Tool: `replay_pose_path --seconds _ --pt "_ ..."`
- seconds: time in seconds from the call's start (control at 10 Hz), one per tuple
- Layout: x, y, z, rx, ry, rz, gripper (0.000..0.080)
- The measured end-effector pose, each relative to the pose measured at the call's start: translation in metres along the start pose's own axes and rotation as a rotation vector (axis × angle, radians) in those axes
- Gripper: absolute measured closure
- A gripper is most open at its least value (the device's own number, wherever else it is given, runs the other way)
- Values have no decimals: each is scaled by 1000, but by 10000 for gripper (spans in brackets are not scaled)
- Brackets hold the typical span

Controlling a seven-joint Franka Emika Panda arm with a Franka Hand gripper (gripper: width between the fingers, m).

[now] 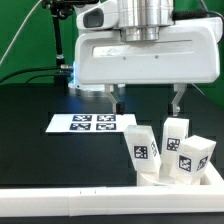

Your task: Assemble stool

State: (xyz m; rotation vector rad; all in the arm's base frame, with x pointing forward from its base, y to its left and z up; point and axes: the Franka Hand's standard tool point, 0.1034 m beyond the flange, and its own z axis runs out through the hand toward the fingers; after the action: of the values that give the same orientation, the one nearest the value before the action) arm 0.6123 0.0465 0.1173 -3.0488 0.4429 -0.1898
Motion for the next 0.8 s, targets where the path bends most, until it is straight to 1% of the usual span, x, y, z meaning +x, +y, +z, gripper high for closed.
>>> replay_pose_path --seconds 0.1,0.2,0.3,0.4,0.5,0.7,0.8 --pt "1 -3 3 -4 -4 -127 151" --pt "0 -3 5 1 -10 -276 151" --pt "1 1 6 6 -16 -365 151" --pt "1 3 6 -2 -16 -380 151" --pt "2 5 6 -17 -17 -473 151" --pt "2 10 6 -35 -25 -558 151" --pt "-3 14 11 -25 -67 -634 151"
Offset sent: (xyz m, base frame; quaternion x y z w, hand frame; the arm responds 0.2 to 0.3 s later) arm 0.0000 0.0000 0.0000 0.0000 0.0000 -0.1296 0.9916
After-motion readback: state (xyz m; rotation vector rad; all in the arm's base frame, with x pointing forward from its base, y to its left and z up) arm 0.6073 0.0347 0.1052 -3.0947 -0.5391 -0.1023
